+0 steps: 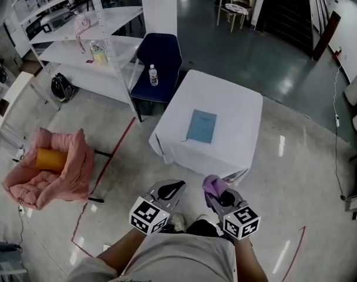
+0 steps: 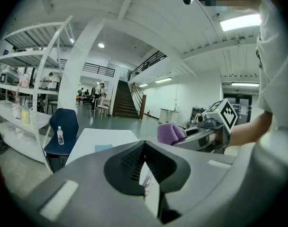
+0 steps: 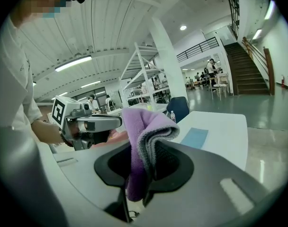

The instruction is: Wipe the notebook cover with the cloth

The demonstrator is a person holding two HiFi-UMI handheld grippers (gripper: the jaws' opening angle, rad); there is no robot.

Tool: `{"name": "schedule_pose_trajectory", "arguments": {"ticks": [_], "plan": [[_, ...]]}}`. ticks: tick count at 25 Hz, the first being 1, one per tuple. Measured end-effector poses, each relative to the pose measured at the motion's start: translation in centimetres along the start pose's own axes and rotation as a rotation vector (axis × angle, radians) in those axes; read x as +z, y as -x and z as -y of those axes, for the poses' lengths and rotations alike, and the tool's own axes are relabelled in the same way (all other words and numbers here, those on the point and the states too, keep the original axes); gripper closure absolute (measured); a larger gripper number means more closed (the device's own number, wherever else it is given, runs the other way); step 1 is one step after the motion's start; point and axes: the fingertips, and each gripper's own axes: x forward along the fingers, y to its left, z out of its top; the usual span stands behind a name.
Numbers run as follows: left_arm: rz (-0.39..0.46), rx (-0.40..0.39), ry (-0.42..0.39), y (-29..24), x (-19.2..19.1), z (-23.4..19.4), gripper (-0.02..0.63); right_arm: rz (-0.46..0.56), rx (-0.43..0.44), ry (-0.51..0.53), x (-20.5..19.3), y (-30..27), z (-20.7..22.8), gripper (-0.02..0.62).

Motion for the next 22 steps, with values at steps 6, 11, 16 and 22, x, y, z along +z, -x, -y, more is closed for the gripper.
{"name": "schedule_pose_trajectory", "arguments": {"ticks": [6, 11, 16, 22], "plan": [[0.001, -0.002, 0.009, 0.3, -0.4, -0.7, 0.606, -0.003, 0.005, 0.014, 0.3, -0.9, -0.6, 0.488], [-0.003, -0.006, 0.012, -0.5, -0.3, -1.3, 0.606, -0.008, 0.005, 0.009, 0.4, -1.6, 0.3, 0.488], [-0.003, -0.001, -0.001, -2.0, 0.2, -2.8, 0.606, 0.004, 0.009, 0.012, 1.2, -3.1, 1.9, 0.488], [-0.013, 0.016, 0.001, -5.0, 0.7, -5.2, 0.606, 0.005, 0.024, 0.012, 2.2, -5.3, 4.8, 0.488]]}}
